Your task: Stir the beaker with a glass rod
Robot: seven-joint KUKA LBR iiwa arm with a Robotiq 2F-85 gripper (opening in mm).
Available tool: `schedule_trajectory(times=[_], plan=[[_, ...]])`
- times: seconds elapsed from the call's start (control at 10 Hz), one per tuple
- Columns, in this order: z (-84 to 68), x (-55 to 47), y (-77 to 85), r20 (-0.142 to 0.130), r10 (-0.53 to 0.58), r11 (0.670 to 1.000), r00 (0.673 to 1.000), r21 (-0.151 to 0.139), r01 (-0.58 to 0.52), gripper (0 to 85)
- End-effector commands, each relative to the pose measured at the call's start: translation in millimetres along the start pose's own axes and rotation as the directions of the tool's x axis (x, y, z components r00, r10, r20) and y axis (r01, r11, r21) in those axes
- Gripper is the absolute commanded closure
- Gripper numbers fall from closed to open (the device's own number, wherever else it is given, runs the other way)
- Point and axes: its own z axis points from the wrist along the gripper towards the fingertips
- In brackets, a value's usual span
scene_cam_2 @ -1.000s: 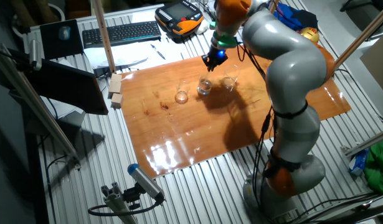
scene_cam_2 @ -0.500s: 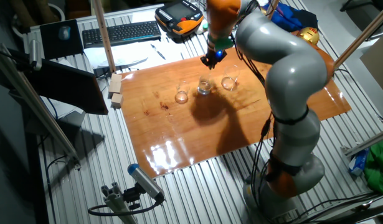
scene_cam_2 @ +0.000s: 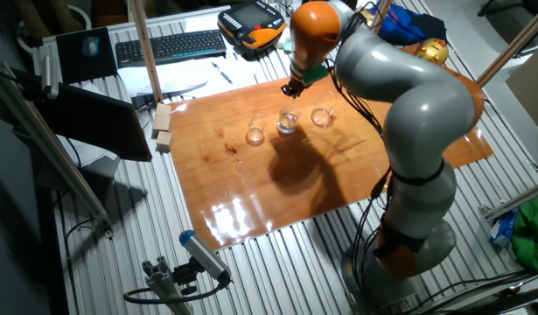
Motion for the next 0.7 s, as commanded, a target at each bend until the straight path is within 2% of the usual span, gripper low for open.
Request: schedule_trajectory(times=[0.0, 0.1, 0.2, 0.3, 0.4, 0.5, 0.6], plan=[[1.4, 0.8, 0.9, -0.073, 0.298, 0.925, 0.952, -0.226, -0.307, 85.0], [2.1, 1.5, 1.4, -0.13, 0.343, 0.899, 0.93, -0.241, -0.365, 85.0], [2.2, 1.8, 0.9, -0.18, 0.346, 0.894, 0.921, -0.236, -0.382, 85.0], [1.7, 2.6, -1.2, -0.194, 0.291, 0.923, 0.937, -0.199, -0.328, 85.0], [-2.3, 2.1, -3.9, -0.171, 0.212, 0.963, 0.962, -0.129, -0.235, 85.0], [-7.9, 1.4, -5.6, -0.136, 0.126, 0.988, 0.983, -0.067, -0.136, 85.0], [-12.1, 0.7, -6.1, -0.116, 0.066, 0.997, 0.991, -0.025, -0.069, 85.0]])
